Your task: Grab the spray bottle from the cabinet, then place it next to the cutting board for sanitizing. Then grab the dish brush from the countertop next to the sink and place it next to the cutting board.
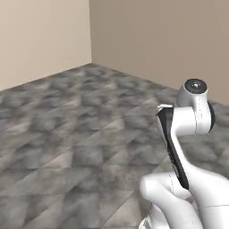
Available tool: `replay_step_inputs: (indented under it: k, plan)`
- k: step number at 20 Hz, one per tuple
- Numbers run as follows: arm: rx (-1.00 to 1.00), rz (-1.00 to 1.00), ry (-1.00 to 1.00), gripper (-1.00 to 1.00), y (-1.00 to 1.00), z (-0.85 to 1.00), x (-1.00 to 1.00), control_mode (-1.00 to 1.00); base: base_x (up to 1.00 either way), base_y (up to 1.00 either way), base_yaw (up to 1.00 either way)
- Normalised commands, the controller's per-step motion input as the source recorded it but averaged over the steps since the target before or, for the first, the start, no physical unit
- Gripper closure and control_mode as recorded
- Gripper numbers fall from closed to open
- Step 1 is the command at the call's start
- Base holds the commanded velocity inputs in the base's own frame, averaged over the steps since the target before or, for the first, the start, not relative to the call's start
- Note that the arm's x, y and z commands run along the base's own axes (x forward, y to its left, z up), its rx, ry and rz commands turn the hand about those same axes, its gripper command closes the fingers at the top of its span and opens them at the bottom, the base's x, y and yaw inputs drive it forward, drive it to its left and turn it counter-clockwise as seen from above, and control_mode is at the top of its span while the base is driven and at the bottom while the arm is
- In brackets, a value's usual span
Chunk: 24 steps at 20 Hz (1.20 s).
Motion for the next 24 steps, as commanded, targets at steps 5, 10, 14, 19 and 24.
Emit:
replay_step_inputs:
  k: [5, 10, 14, 19, 24]
  plan:
    - [0.00, 0.00, 0.00, -1.00, 0.00, 0.00, 0.00, 1.00, 0.79, 0.71, -0.68]
    - [0.00, 0.00, 0.00, -1.00, 0.00, 0.00, 0.00, 1.00, 0.53, 0.81, -0.59]
    - [0.00, 0.00, 0.00, -1.00, 0.00, 0.00, 0.00, 1.00, 0.37, 0.96, -0.48]
    - [0.00, 0.00, 0.00, -1.00, 0.00, 0.00, 0.00, 1.00, 0.69, 0.76, -0.31]
    - [0.00, 0.00, 0.00, -1.00, 0.00, 0.00, 0.00, 1.00, 0.66, 0.48, -0.71]
